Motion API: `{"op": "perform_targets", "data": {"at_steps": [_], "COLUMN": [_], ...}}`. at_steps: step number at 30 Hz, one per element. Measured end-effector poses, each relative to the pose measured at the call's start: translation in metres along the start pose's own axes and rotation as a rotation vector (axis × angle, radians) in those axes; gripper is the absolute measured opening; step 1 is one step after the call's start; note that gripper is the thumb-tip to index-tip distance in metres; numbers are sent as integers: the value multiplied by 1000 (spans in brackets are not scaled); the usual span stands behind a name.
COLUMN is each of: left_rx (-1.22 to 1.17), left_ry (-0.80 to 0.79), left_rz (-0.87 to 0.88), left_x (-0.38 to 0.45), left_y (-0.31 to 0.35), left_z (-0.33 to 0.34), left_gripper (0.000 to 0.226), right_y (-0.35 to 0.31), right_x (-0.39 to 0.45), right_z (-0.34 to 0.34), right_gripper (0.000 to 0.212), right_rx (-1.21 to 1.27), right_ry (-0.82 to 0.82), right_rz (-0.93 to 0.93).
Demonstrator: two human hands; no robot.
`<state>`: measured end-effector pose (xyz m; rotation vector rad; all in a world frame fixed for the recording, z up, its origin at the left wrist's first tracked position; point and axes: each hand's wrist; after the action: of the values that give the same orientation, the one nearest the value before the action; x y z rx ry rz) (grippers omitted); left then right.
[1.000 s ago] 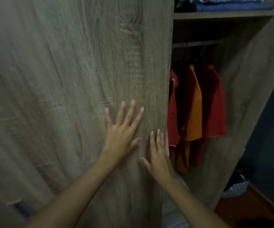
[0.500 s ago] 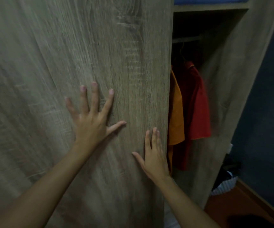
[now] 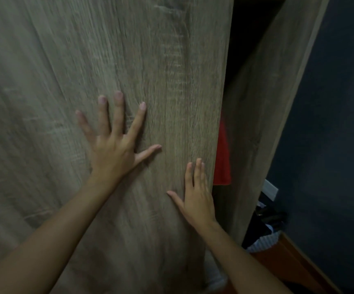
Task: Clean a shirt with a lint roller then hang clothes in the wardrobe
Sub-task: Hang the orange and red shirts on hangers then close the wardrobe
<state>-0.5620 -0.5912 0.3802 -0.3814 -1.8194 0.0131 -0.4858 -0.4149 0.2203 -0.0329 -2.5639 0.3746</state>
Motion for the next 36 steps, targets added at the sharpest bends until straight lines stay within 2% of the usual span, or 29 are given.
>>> {"op": "perform_targets", "data": {"at_steps": [7,17,27,36], "left_rx": [-3,-27,-22,-16], "left_ry": [64,95,97,96], "left_rz": [-6,-3,5,-7], "left_x": [12,25,34,35], "left_y": [68,135,166,169], "left_z": [13,26,31,31], "left_gripper": [89,86,86,84], "right_y": [70,136,169,174], "right_x": [2,6,8,10], "right_z": [-21,-37,-39,-36], "right_gripper": [105,106,106,107], "right_rx": [-2,-17,-14,-6], "right_ry": [-37,-27,28,65], "right_rz": [-9,-2,-16,-38]}}
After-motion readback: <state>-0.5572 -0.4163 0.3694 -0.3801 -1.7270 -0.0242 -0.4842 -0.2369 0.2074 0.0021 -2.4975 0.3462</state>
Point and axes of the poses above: each hand's wrist, its own x-axis towards the middle knuckle, its own z-axis out of the palm, y = z × x, and after that the axes turned 8 degrees about -z, right-handed
